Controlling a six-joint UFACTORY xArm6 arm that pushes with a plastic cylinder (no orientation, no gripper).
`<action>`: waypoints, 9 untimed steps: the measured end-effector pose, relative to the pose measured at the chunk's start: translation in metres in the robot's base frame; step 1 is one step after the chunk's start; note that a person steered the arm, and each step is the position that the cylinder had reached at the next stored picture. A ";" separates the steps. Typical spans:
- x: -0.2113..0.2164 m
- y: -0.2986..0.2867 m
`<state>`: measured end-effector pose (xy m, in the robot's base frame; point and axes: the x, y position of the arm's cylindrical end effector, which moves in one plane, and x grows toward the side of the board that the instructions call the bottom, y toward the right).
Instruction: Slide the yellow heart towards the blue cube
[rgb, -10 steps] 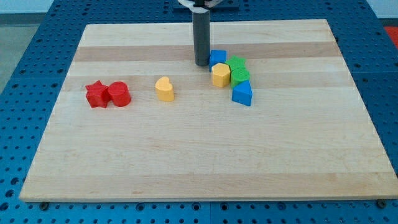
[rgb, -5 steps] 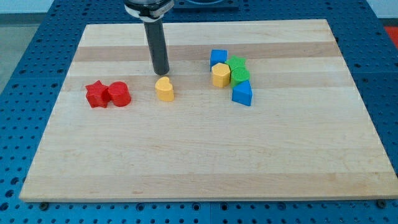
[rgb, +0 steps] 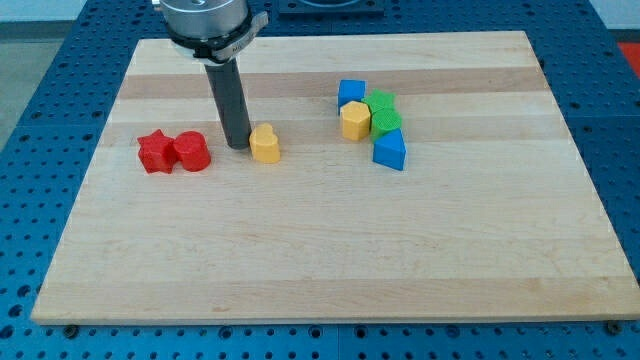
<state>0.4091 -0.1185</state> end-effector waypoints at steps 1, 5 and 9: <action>0.015 0.000; 0.017 0.032; 0.004 0.054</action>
<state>0.4130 -0.0642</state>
